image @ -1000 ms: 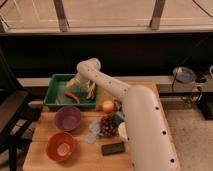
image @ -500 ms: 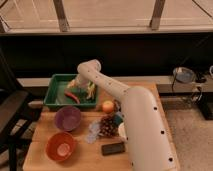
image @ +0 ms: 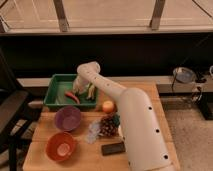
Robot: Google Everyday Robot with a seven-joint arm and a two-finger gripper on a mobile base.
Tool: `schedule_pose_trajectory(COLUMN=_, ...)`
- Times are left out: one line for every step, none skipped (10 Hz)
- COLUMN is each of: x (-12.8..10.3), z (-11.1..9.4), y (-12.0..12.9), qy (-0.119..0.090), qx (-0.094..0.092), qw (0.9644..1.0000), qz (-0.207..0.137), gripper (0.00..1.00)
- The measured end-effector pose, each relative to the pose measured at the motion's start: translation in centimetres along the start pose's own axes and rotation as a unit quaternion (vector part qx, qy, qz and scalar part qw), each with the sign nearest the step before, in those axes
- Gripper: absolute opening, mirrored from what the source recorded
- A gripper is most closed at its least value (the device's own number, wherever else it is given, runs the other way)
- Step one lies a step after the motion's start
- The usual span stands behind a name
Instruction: Place fork in plastic cup
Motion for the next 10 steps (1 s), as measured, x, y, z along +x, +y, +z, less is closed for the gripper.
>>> schedule_pose_trajectory(x=-0.1, z=0.3, y=0.1, qy=-0.003, qx=-0.001, qw=1.0, qz=0.002, gripper=0.11)
schedule_pose_trajectory(x=-0.1, z=0.5, y=0.3, qy=-0.005, qx=-0.002, qw=1.0, qz=0.003, gripper=0.03)
schedule_pose_trajectory(x=-0.2, z=0.7, y=0.4, qy=-0.007, qx=-0.005, qw=1.0, qz=0.004, gripper=0.0)
schedule_pose_trajectory(x=-0.3, z=0.8, y=0.4, qy=-0.009, qx=-0.007, qw=0.9999, qz=0.004, gripper=0.0)
schedule_pose_trajectory(x=-0.5, z=0.9, y=0.3, qy=-0.01, qx=-0.014, qw=0.9998, qz=0.003, gripper=0.0)
schedule_pose_trajectory(x=-0.4, z=0.7, y=0.3, qy=-0.006, qx=-0.015, qw=0.9999, qz=0.001, gripper=0.0)
schedule_pose_trajectory(x=0.0, z=-0.1, y=0.3, qy=0.004, qx=-0.017, qw=0.9998, qz=-0.004, gripper=0.0)
schedule_pose_trajectory(x=0.6, z=-1.2, y=-0.1, qy=0.017, qx=-0.014, qw=0.9997, qz=-0.009, gripper=0.0)
schedule_pose_trajectory(x=1.3, z=-2.8, y=-1.1, qy=0.034, qx=-0.013, qw=0.9991, qz=-0.02, gripper=0.0)
schedule_pose_trajectory(x=1.7, z=-3.9, y=-1.7, qy=0.045, qx=-0.012, qw=0.9986, qz=-0.027, gripper=0.0)
